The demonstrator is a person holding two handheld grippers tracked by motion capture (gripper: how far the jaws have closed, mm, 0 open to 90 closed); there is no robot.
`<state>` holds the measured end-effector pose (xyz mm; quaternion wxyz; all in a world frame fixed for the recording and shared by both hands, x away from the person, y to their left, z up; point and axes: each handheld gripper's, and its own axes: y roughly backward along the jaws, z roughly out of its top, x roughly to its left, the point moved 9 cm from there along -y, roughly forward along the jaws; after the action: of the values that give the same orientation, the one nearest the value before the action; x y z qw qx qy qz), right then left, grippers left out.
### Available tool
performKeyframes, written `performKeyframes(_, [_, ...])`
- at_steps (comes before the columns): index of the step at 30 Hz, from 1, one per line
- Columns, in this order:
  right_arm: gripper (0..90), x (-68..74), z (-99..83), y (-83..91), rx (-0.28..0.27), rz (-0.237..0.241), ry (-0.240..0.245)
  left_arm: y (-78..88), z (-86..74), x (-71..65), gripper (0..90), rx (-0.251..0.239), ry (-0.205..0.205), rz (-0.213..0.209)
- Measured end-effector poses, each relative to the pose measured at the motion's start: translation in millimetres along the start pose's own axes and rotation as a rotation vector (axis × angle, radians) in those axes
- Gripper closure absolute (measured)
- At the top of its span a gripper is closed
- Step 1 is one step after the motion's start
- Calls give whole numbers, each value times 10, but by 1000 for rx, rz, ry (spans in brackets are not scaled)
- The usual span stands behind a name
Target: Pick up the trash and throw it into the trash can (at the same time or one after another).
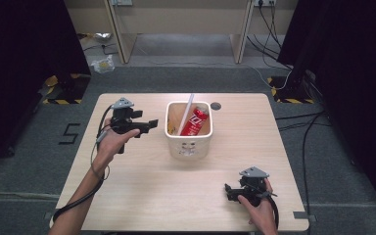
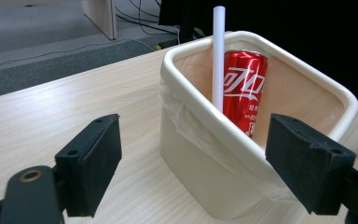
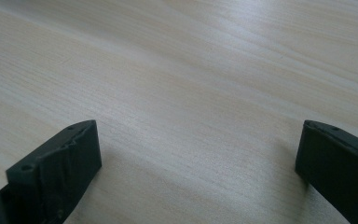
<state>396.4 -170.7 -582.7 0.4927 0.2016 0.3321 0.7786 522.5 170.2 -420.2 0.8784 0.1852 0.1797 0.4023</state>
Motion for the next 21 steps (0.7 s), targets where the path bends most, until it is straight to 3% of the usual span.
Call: performKeyframes(21, [4,2,1,0,0,0,-2,137,-221,24,180,-16,-6,10])
